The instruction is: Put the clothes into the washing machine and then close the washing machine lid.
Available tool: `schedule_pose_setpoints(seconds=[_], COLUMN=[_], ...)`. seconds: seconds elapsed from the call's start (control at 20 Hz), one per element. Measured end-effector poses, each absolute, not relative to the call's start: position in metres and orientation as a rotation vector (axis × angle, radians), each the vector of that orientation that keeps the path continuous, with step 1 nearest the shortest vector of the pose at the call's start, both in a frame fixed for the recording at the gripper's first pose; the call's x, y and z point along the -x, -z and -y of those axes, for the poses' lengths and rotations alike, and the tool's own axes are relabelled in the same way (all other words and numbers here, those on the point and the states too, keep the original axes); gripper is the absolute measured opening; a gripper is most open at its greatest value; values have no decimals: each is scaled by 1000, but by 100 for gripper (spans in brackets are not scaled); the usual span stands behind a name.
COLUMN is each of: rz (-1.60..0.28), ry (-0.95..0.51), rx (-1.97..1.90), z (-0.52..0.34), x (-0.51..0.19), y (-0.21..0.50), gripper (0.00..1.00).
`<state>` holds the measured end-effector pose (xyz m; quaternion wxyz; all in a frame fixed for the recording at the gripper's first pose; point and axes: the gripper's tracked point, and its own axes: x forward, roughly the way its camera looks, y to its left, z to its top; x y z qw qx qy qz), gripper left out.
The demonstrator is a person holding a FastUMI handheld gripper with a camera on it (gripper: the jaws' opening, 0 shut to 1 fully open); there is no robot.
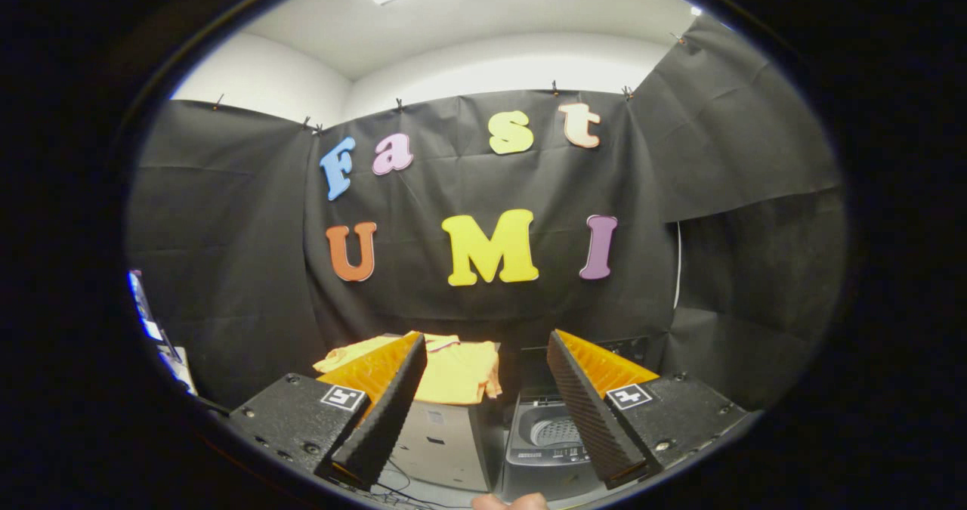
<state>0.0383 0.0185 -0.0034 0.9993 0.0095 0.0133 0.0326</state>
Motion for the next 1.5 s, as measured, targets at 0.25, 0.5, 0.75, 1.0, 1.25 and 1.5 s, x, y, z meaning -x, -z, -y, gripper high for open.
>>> schedule_pose_setpoints(seconds=[0.25, 0.5, 0.75, 1.0, 1.25, 1.5], rz=[-52, -58, -76, -135, -221, -363], ry=[-69, -69, -53, -74, -129, -196], rx=[-25, -6, -15, -18, -5, -11], z=[-35, -64, -96, -134, -164, -187], x=[-44, -54, -77, -105, -145, -199], y=[11, 10, 9, 13, 25, 52], gripper=[100, 100, 100, 100, 100, 100])
